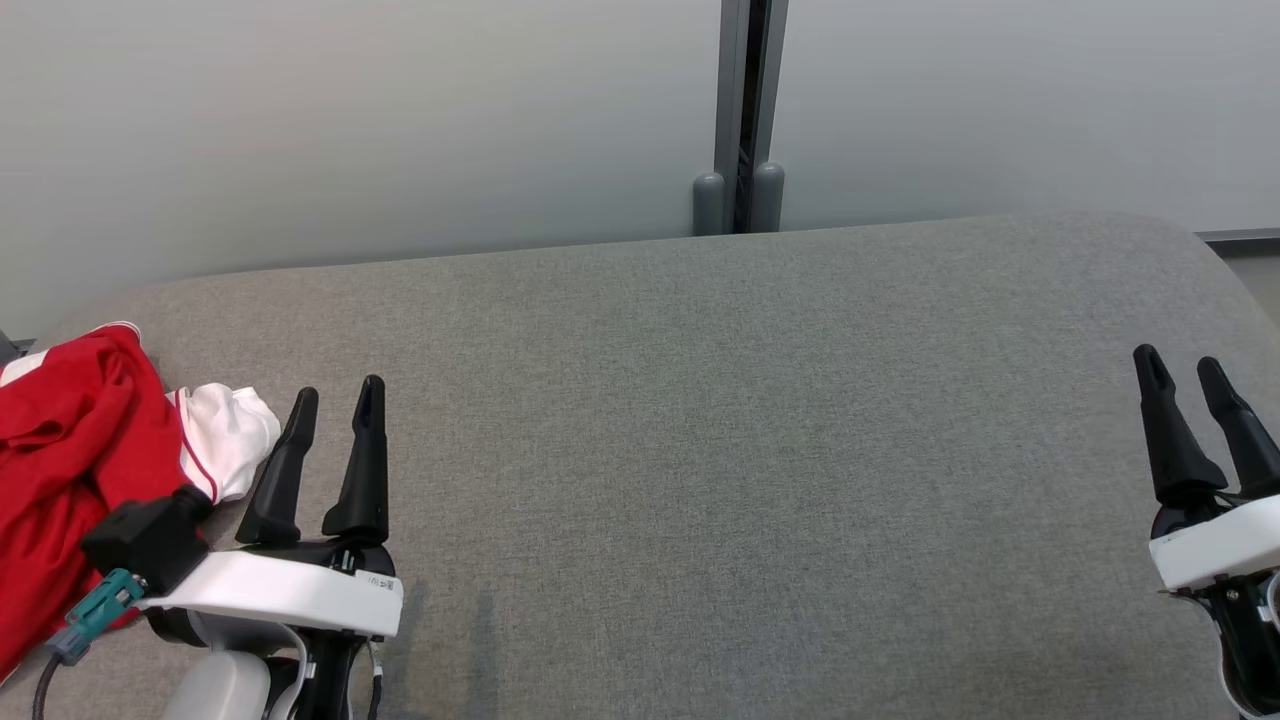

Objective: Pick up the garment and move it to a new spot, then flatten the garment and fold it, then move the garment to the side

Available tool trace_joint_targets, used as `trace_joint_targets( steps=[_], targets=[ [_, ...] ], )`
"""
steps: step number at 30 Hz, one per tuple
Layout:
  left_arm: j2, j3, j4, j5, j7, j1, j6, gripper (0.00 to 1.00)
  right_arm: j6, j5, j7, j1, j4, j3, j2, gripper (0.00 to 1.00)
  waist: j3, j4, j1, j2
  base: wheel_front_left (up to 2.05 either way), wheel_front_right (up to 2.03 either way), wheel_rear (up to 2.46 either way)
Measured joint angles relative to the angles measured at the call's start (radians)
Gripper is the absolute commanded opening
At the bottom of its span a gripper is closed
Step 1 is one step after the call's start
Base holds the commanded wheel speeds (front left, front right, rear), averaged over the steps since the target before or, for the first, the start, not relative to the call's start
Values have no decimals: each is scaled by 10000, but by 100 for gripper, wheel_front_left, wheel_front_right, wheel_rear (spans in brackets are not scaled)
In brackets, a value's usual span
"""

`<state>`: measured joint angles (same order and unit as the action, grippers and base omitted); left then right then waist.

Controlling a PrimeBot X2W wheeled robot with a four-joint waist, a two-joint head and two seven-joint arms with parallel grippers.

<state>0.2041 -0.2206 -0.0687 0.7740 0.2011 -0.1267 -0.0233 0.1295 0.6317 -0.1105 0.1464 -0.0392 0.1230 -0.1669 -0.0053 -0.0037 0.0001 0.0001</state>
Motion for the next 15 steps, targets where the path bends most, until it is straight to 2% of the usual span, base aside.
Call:
trace_joint_targets(
  steps=[15],
  targets=[
    [382, 61, 290, -1693, -652, 232, -504, 100, 0, -1524, 512, -392, 115, -594, 65, 100, -24, -6, 0, 0, 0, 0, 0]
  ],
)
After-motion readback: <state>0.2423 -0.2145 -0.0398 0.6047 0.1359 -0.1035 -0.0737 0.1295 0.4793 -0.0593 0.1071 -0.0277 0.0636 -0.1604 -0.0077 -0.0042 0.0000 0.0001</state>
